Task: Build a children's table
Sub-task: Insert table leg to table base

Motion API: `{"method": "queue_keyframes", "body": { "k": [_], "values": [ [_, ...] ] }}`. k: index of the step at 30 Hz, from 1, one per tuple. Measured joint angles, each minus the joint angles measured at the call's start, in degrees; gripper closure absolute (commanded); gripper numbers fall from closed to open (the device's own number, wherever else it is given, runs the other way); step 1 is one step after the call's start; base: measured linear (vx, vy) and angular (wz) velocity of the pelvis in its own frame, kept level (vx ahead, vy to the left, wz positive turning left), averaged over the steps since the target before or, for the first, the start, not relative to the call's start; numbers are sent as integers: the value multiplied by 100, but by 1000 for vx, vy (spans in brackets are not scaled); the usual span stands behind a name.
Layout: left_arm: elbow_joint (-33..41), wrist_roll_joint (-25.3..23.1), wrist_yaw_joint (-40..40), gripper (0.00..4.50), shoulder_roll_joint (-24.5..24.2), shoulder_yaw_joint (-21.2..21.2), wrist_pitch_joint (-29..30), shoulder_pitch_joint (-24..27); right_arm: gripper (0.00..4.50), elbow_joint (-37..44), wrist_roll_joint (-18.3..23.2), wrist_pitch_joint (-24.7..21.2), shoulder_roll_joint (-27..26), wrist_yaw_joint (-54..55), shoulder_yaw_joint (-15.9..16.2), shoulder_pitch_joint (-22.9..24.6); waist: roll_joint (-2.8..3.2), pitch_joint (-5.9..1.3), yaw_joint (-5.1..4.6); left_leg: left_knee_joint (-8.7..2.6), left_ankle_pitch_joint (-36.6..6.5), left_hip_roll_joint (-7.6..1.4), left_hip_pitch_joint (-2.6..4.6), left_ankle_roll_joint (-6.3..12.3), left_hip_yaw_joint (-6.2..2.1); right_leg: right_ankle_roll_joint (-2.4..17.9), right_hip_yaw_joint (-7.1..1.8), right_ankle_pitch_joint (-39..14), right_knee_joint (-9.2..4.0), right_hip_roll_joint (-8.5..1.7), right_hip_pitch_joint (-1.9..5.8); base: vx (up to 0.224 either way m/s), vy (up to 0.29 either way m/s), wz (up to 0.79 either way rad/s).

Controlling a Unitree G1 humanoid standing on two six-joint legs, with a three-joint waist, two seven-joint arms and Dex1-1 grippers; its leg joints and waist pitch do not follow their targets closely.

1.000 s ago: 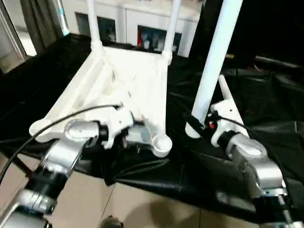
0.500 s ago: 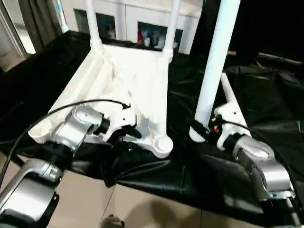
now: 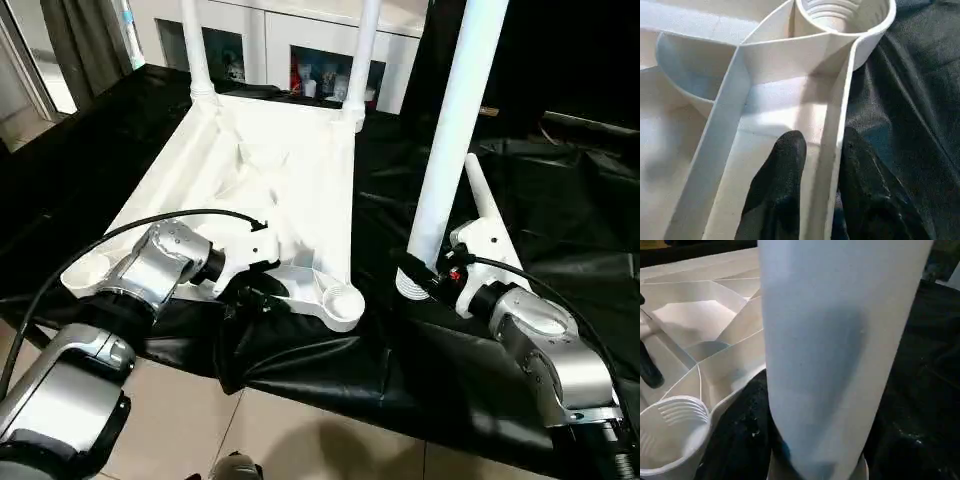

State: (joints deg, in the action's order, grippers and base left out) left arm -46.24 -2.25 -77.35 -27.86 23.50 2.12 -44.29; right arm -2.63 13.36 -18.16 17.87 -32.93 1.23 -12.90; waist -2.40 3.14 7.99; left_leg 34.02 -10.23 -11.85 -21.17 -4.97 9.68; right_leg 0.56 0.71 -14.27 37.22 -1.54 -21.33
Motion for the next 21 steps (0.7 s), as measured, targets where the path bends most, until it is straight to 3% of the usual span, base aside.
{"method": "queue_keyframes", "body": {
  "k": [9, 15, 18, 21],
  "values": [
    [-174, -23, 100, 430, 152, -44, -126, -54, 259, -1, 195, -247, -215, 31, -35, -44, 2, 2, -4, 0, 0, 0, 1, 0, 2, 4, 2, 16, 0, -4, 1, 0, 0, 0],
    [-111, -166, 967, 446, 539, -157, 160, -50, 259, -299, 619, -614, -678, 316, -272, -826, -4, 0, -162, -2, 3, 0, 13, -2, 6, 8, 5, 31, 2, -9, 2, 0, 0, 0],
    [-11, -163, 1331, 446, 736, -329, 407, -8, 259, -609, 633, -596, -796, 347, -304, -1062, -35, -2, -198, -10, 7, -1, 14, 3, 11, 8, 7, 30, 0, -10, -1, 0, 0, 0],
    [102, -163, 1660, 446, 888, -386, 489, 52, 259, -1403, 473, -411, -754, 67, -143, -1415, -44, -2, -227, -10, 24, 3, 6, 30, 20, 9, 6, 30, -10, -18, -4, 0, 0, 0]
  ]
}}
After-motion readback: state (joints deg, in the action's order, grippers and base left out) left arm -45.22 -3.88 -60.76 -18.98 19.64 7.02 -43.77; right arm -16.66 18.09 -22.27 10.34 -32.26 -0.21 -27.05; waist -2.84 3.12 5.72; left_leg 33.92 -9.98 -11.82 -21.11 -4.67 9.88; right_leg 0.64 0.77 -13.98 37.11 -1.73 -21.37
